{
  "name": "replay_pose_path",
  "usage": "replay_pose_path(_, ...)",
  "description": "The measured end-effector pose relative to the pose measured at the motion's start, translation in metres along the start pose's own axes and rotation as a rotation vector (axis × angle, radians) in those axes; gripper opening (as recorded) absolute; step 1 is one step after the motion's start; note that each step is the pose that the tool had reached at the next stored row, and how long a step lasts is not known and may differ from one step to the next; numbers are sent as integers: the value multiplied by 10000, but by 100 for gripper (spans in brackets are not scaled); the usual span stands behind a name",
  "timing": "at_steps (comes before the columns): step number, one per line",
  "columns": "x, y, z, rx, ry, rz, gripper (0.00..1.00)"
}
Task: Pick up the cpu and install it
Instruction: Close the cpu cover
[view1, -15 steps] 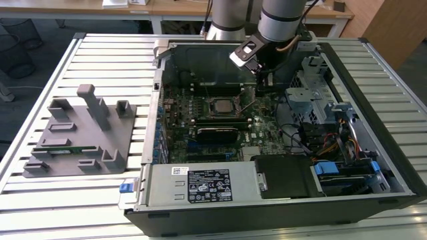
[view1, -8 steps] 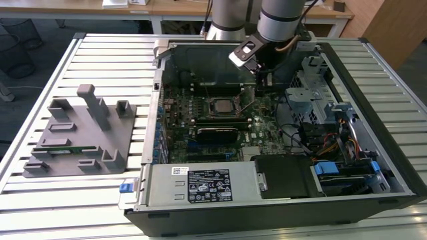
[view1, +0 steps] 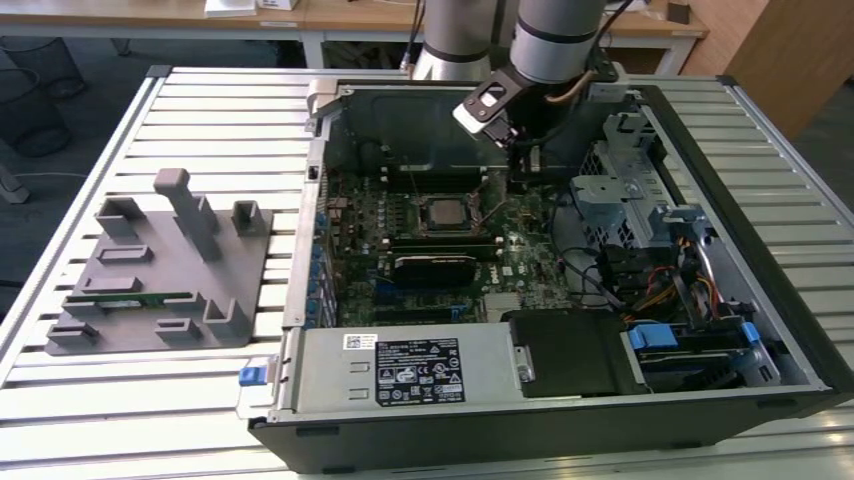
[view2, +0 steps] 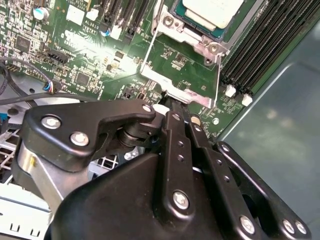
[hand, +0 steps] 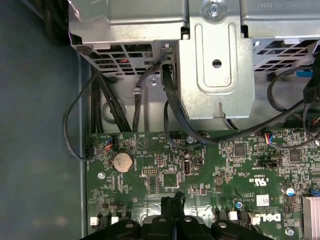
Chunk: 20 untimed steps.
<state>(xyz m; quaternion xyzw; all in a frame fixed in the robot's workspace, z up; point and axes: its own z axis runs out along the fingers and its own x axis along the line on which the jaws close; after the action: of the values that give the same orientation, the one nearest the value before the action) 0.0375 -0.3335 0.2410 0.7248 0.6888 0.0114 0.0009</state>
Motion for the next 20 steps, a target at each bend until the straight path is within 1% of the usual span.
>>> replay_pose_path(4, -2, -42, 0, 0, 0, 0, 11)
replay_pose_path(9, -4, -74, 2, 0, -1, 0, 11)
replay_pose_path(20, -6, -117, 6, 0, 1, 0, 11)
